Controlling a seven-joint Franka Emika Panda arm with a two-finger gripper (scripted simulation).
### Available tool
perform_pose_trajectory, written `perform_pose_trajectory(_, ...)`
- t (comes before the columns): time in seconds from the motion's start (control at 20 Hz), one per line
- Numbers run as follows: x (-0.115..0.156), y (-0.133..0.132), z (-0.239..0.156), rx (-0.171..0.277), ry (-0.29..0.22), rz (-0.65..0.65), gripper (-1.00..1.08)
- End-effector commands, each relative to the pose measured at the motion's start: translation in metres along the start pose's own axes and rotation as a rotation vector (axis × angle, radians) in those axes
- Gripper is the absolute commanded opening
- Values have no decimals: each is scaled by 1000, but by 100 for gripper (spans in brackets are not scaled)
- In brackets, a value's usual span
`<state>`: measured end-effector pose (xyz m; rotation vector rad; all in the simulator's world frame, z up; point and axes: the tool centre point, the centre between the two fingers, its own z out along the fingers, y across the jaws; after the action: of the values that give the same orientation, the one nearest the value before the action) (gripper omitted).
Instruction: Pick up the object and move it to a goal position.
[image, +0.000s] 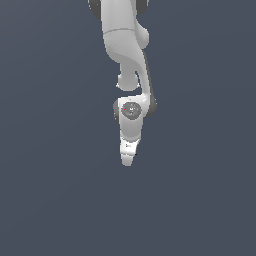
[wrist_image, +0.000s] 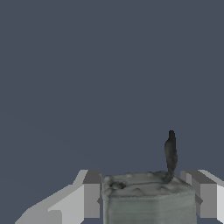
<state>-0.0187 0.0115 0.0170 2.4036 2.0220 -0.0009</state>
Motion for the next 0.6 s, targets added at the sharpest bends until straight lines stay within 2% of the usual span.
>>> perform_pose_trajectory(0.0, 13, -5, -5, -1, 1, -2, -100)
perform_pose_trajectory(0.3, 57, -24, -19, 0, 0, -2, -100)
perform_pose_trajectory(0.55, 77, -31, -26, 0, 0, -2, -100)
